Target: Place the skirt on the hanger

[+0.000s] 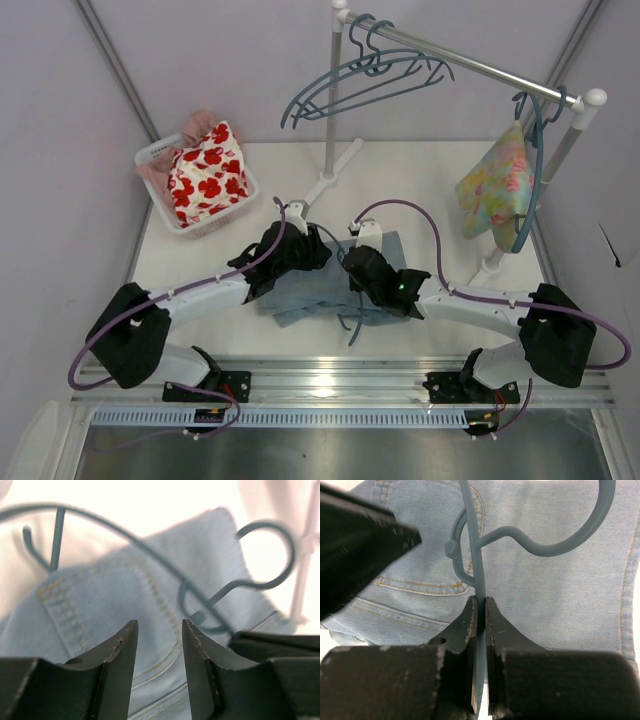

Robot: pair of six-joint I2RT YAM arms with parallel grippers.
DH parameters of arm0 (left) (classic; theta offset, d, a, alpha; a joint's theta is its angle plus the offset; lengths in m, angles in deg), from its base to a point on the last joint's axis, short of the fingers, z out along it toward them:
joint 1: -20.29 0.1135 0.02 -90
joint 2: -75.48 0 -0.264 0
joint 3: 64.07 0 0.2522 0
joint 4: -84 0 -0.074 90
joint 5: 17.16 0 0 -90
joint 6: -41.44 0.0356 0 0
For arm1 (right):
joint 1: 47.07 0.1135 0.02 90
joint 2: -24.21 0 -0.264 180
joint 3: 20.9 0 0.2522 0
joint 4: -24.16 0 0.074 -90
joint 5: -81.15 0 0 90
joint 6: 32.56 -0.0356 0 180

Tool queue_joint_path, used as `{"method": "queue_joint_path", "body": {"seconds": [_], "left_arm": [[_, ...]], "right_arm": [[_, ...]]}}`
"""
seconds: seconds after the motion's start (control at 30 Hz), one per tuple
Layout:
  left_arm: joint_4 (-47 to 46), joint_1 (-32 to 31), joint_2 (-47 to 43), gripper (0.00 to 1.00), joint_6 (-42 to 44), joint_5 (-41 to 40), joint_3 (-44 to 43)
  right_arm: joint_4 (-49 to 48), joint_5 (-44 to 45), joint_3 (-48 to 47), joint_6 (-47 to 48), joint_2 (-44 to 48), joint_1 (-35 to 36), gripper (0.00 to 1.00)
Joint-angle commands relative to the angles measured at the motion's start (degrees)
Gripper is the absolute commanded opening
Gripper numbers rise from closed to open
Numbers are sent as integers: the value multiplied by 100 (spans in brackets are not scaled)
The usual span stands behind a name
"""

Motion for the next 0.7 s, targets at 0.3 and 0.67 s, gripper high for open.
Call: {"method": "queue_joint_path", "body": {"seconds": [0.3, 0.67], "left_arm": [[-480, 379, 737, 55, -1476, 281, -789], [3, 362, 1431, 59, -2382, -186, -1694]], "right_arm": [[-753, -112, 171, -168, 381, -34, 0], [-981, -68, 145, -80, 372, 36, 0]]}}
